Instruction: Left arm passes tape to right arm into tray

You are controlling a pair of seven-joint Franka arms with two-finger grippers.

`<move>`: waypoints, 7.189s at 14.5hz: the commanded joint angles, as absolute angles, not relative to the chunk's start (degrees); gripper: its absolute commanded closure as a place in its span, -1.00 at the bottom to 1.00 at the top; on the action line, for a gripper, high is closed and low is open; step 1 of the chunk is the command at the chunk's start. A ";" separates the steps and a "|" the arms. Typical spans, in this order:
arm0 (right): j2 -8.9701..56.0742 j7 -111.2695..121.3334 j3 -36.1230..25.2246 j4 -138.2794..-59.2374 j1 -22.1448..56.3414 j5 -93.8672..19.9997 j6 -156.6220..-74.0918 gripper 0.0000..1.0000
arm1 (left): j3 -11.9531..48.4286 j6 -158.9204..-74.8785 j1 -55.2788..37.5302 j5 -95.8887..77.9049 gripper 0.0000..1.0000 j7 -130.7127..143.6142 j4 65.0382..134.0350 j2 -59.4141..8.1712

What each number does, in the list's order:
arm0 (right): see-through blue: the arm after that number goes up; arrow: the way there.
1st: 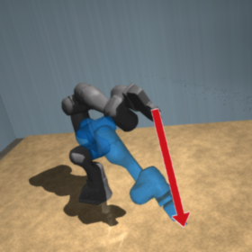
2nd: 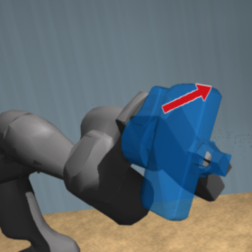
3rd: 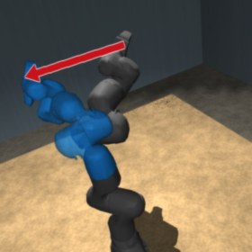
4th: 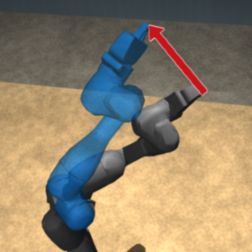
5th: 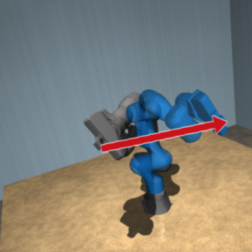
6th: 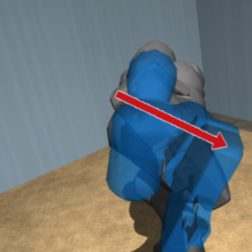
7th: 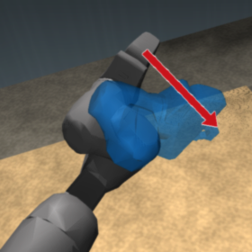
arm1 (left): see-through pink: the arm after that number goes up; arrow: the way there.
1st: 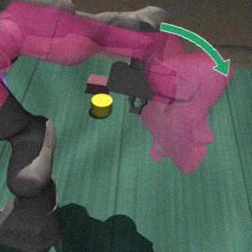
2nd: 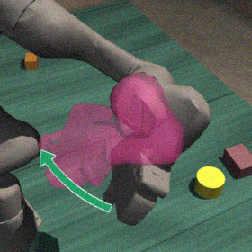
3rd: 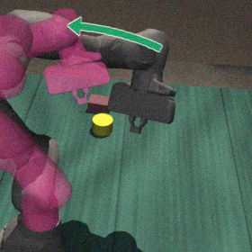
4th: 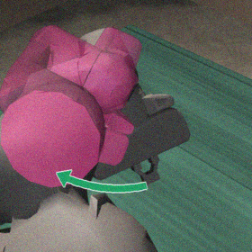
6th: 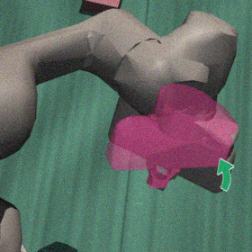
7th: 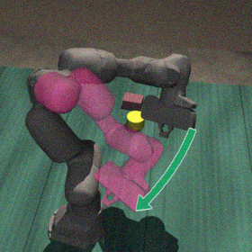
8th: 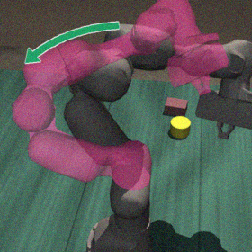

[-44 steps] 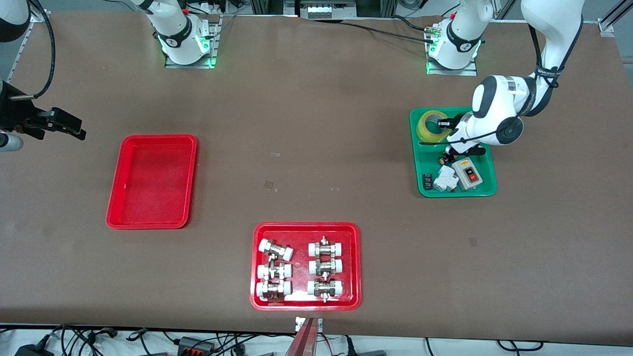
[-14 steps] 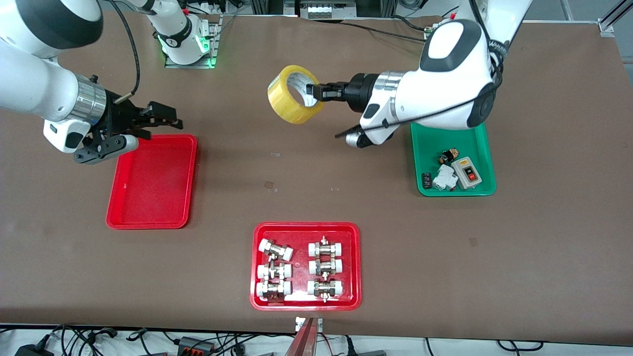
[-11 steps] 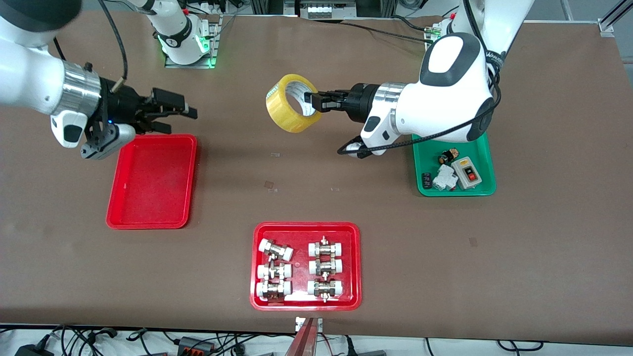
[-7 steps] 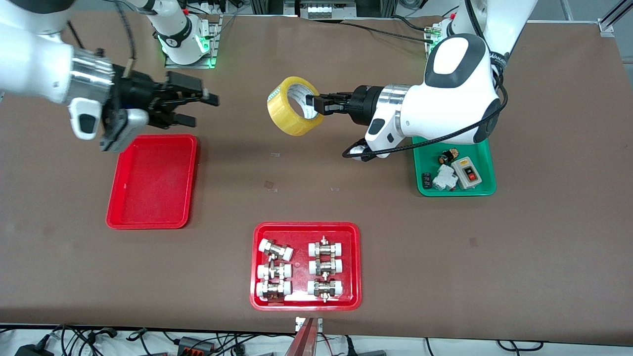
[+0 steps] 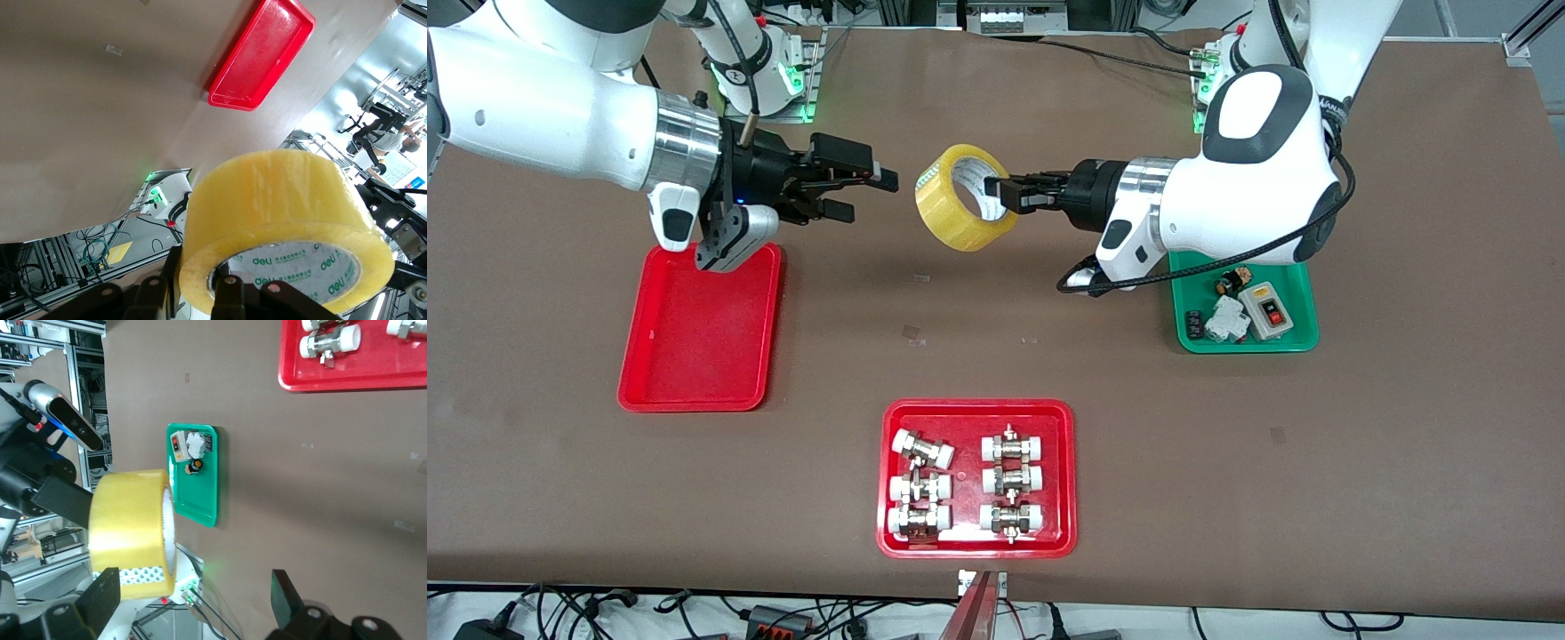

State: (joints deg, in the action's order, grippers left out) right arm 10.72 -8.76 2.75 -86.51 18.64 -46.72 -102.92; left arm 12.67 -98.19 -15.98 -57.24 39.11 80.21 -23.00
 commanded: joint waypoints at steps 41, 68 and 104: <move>13.01 -10.11 1.85 -85.16 25.75 -46.85 -110.48 0.53 | 11.96 -90.80 -12.58 -57.92 -1.00 39.90 78.93 -22.68; 44.91 37.88 1.58 -88.85 -22.85 -40.87 -90.18 0.50 | 12.74 -90.88 5.89 0.62 -1.00 -12.74 98.28 1.07; 26.55 4.06 1.85 -76.57 -4.22 -2.29 -84.58 -1.00 | 1.14 -84.64 -0.18 0.61 -1.00 -5.62 87.19 -1.85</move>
